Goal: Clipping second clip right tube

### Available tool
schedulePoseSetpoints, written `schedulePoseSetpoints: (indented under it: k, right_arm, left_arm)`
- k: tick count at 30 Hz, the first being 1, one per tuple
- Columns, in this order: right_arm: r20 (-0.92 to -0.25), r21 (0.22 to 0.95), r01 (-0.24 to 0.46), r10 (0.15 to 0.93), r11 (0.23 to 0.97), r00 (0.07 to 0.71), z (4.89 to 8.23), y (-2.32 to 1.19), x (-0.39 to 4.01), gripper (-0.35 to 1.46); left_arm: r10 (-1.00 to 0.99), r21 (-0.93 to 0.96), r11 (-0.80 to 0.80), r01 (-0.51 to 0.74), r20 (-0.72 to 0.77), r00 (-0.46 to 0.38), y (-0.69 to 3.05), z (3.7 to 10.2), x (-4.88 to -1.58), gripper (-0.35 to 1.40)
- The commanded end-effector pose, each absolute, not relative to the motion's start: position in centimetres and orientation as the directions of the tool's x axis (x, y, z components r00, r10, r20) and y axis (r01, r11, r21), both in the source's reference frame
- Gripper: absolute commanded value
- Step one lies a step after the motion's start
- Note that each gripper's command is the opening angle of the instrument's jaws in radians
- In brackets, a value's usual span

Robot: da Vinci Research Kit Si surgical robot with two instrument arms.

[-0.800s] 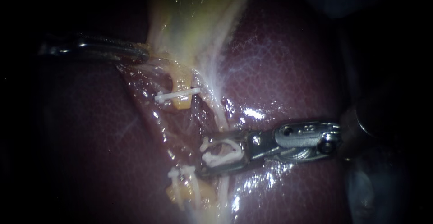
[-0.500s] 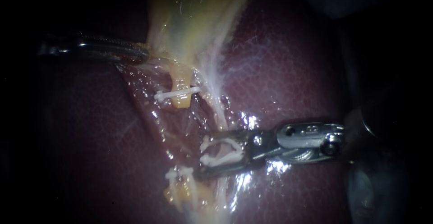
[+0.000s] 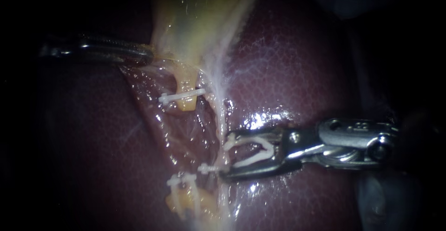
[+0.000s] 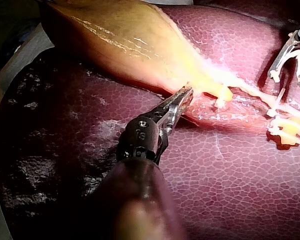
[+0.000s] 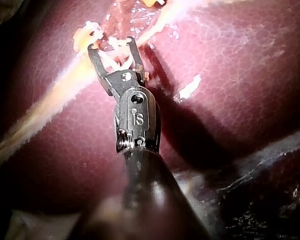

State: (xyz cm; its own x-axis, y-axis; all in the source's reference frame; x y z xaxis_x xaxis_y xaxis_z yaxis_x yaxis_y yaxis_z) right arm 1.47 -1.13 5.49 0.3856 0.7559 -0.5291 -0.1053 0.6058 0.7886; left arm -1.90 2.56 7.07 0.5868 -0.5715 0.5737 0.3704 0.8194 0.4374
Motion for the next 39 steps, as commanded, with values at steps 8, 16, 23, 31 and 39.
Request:
schedulePoseSetpoints:
  k: [8,16,23,31,39]
  right_arm:
    - [-0.46,0.825,-0.154,0.805,0.543,0.374,5.9,-1.08,1.31,0.46]
    - [-0.372,0.876,-0.155,0.845,0.456,0.383,6.38,-1.21,1.35,0.46]
    - [-0.301,0.923,-0.121,0.879,0.366,0.37,6.68,-1.37,1.54,0.46]
    - [-0.261,0.954,-0.057,0.906,0.296,0.334,6.77,-1.4,1.79,0.46]
    - [-0.21,0.978,0.053,0.935,0.203,0.287,6.63,-1.42,1.97,0.47]
  left_arm:
    - [-0.571,0.437,0.82,0.371,0.574,0.587,2.56,7.07,-1.9,-0.35]
    - [-0.571,0.437,0.82,0.371,0.574,0.587,2.56,7.07,-1.9,-0.35]
    - [-0.571,0.437,0.82,0.371,0.574,0.587,2.56,7.07,-1.9,-0.35]
    - [-0.571,0.437,0.82,0.371,0.574,0.587,2.56,7.07,-1.9,-0.35]
    - [-0.571,0.437,0.82,0.371,0.574,0.587,2.56,7.07,-1.9,-0.35]
